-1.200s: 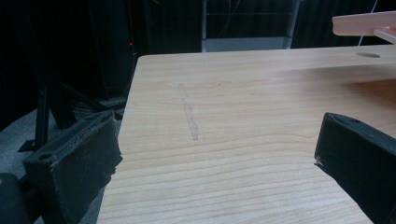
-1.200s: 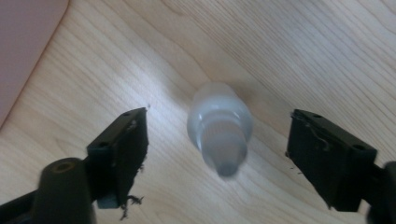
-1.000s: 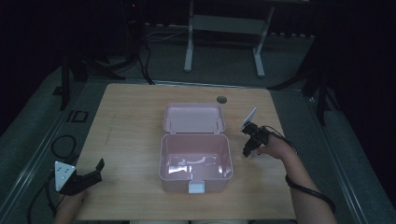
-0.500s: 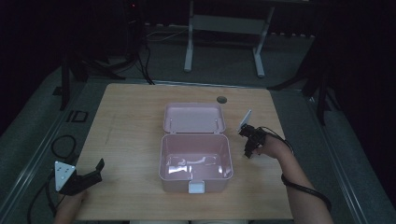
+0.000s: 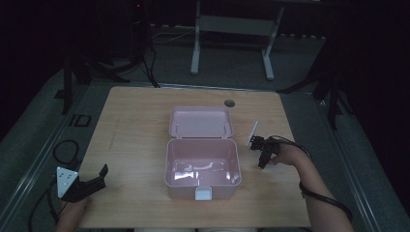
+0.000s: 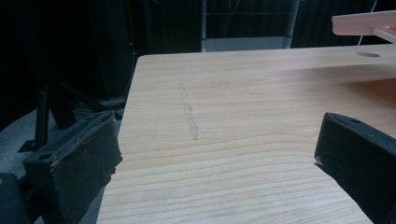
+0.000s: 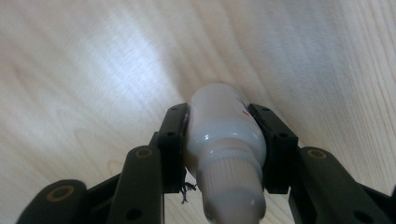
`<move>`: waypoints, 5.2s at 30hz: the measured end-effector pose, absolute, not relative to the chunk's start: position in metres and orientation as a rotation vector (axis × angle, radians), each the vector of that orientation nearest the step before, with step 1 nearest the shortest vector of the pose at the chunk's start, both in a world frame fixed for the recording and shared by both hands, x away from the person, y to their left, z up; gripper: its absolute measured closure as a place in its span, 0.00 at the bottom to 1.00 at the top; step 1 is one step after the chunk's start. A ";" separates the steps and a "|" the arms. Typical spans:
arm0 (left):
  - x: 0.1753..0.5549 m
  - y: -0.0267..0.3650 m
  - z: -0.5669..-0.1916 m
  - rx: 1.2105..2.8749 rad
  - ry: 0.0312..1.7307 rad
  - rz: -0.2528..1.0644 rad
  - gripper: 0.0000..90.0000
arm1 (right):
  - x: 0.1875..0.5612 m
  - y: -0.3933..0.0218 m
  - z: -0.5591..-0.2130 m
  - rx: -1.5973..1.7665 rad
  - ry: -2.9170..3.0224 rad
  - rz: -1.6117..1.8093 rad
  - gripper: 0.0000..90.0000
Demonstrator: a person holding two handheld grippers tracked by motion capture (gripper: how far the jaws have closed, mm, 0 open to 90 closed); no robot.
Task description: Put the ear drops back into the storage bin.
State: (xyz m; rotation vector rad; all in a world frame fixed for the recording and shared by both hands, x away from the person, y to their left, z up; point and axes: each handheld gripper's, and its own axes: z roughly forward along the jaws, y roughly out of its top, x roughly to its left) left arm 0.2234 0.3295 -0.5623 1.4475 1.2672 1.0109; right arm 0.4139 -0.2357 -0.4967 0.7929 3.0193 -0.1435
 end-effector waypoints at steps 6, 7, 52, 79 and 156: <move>0.223 0.329 -0.562 1.447 1.268 1.012 0.00 | 0.398 -0.238 -0.493 0.558 3.065 -0.132 0.66; 0.223 0.329 -0.562 1.447 1.268 1.012 0.00 | 0.396 -0.238 -0.493 0.526 3.069 -0.140 0.66; 0.223 0.329 -0.562 1.447 1.270 1.013 0.00 | 0.330 -0.222 -0.456 0.056 3.047 -0.247 0.66; 0.224 0.329 -0.562 1.446 1.271 1.012 0.00 | 0.316 -0.188 -0.364 0.048 3.037 -0.170 0.66; 0.224 0.330 -0.562 1.451 1.266 1.004 0.00 | 0.357 -0.075 -0.473 -0.039 3.106 -0.193 0.66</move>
